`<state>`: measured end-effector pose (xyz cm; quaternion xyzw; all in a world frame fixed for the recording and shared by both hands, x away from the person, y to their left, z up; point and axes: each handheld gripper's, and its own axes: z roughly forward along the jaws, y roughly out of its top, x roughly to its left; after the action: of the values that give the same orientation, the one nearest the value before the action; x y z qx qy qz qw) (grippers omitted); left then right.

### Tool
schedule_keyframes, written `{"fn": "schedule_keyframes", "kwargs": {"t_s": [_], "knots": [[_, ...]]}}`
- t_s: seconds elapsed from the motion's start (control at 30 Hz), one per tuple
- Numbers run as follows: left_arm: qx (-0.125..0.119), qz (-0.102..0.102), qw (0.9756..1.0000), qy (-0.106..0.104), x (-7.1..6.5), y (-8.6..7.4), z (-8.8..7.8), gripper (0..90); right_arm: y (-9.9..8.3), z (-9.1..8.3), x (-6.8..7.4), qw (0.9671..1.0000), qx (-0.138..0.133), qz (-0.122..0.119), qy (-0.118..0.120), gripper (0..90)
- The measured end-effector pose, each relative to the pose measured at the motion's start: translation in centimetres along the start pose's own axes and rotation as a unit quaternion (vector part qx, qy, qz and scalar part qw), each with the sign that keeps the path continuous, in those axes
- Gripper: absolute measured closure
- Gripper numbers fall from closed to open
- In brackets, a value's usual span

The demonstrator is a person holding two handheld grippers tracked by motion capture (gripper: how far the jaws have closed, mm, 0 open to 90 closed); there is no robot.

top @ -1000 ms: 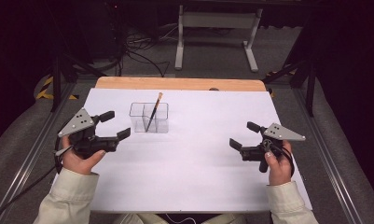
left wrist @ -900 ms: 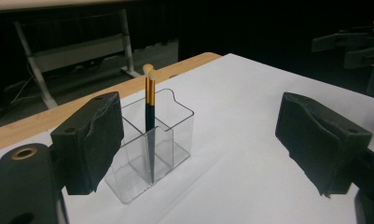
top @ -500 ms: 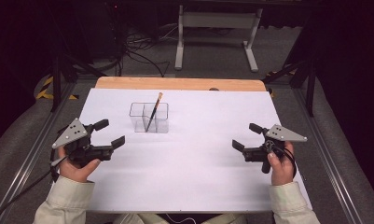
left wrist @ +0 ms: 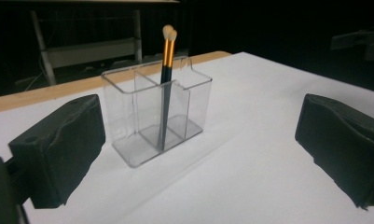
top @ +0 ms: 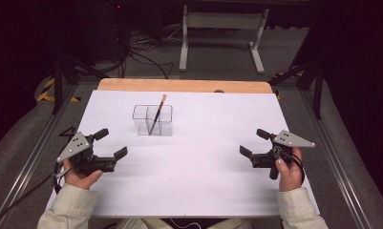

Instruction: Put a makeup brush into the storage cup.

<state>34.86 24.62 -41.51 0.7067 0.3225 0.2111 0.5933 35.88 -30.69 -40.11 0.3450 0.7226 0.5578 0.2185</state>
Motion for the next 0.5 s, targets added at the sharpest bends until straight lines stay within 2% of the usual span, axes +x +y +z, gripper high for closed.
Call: {"fn": "schedule_keyframes", "kwargs": {"t_s": [0.07, 0.2, 0.5], "knots": [[0.009, -0.006, 0.9999, -0.005, 0.2, -0.3, 0.2, 1.6, -0.4, -0.1, 0.0, 1.0000, -0.004, -0.001, 0.000, 1.7], [0.004, -0.008, 0.9999, -0.011, 0.5, -1.3, 0.5, 1.0, -1.1, 0.0, 0.0, 1.0000, -0.001, 0.001, 0.000, 1.4], [0.007, 0.000, 0.9998, -0.016, 1.2, -2.6, 0.5, 0.1, -1.9, 0.0, -0.1, 0.9999, -0.011, 0.005, 0.002, 1.4]]}}
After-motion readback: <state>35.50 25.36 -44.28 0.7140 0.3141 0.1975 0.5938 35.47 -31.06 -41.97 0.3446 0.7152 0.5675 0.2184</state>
